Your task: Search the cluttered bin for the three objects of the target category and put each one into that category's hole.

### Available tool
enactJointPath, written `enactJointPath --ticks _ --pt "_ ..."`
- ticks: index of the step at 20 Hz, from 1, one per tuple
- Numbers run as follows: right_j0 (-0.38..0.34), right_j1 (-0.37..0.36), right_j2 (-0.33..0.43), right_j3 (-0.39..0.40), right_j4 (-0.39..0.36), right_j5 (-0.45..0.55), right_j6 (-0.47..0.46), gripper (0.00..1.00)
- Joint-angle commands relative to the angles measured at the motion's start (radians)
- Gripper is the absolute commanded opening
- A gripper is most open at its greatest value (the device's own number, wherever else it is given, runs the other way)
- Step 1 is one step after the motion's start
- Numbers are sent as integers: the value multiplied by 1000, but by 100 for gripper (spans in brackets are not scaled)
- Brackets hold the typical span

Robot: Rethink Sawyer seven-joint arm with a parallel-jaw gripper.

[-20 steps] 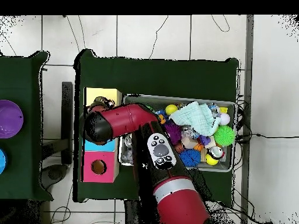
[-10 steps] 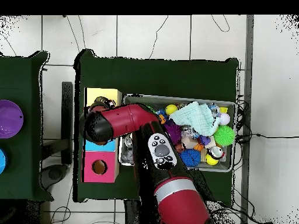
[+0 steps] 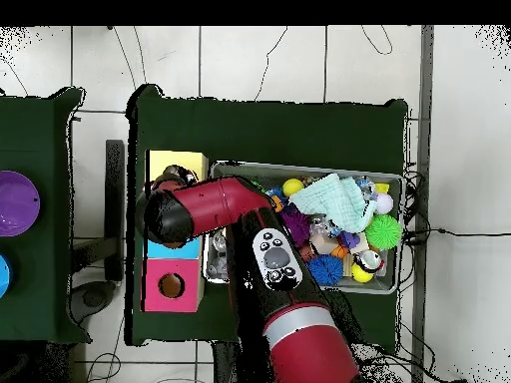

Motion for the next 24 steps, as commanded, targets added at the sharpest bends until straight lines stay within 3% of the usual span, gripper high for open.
enactJointPath --ticks 1,12,20,21,24 --pt "-24 -3 8 47 -43 43 22 0" --pt "-50 -62 32 92 -37 68 -4 0" --pt "-24 -48 3 59 -39 89 11 0" --pt "-24 -48 2 58 -38 93 10 100" --pt "-21 -46 -2 55 -39 97 12 100"
